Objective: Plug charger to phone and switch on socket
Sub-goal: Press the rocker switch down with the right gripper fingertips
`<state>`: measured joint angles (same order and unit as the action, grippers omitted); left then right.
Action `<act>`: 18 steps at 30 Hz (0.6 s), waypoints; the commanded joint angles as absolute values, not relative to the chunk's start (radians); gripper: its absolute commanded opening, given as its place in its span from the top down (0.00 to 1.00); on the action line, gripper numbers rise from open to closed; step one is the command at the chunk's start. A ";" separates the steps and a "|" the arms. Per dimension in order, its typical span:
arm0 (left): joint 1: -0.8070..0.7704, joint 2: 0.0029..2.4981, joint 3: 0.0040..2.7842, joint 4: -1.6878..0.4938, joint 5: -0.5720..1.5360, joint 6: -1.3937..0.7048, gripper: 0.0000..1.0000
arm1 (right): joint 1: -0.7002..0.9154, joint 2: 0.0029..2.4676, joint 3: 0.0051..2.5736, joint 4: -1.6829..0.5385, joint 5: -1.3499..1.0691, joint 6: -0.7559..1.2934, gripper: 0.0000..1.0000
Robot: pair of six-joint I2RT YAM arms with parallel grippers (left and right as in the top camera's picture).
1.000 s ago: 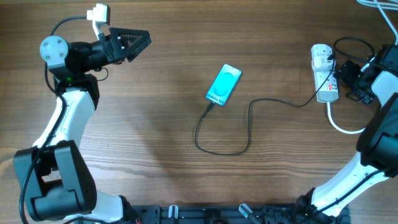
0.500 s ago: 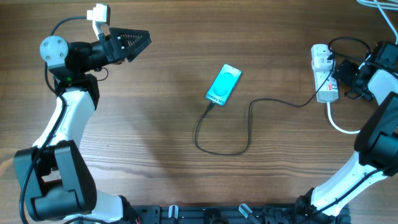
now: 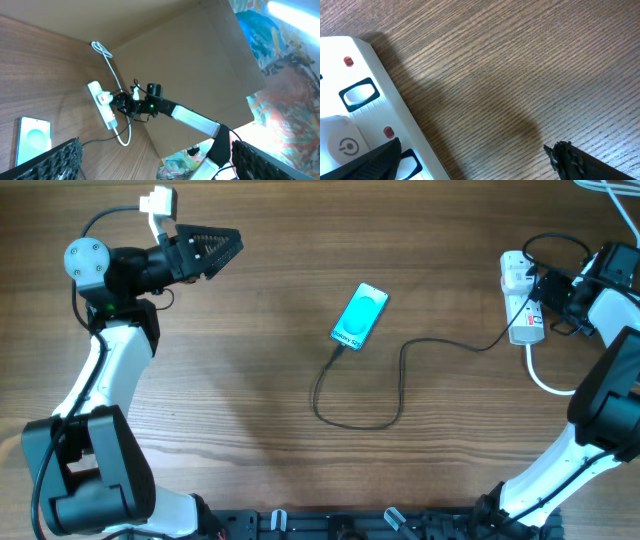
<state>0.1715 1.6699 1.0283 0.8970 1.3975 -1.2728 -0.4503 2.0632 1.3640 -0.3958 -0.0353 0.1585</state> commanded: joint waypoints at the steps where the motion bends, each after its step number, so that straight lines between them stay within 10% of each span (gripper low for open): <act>1: 0.175 1.649 1.031 0.900 1.409 -1.267 0.00 | -0.424 2.082 1.357 -0.440 -0.104 0.130 0.00; 18: 0.175 1.649 1.031 0.900 1.409 -1.267 0.00 | -0.424 2.082 1.351 -0.532 -0.086 0.130 0.00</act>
<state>0.1715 1.6699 1.0283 0.8970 1.3975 -1.2728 -0.4500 2.0529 1.3838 -0.4988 -0.0475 0.1589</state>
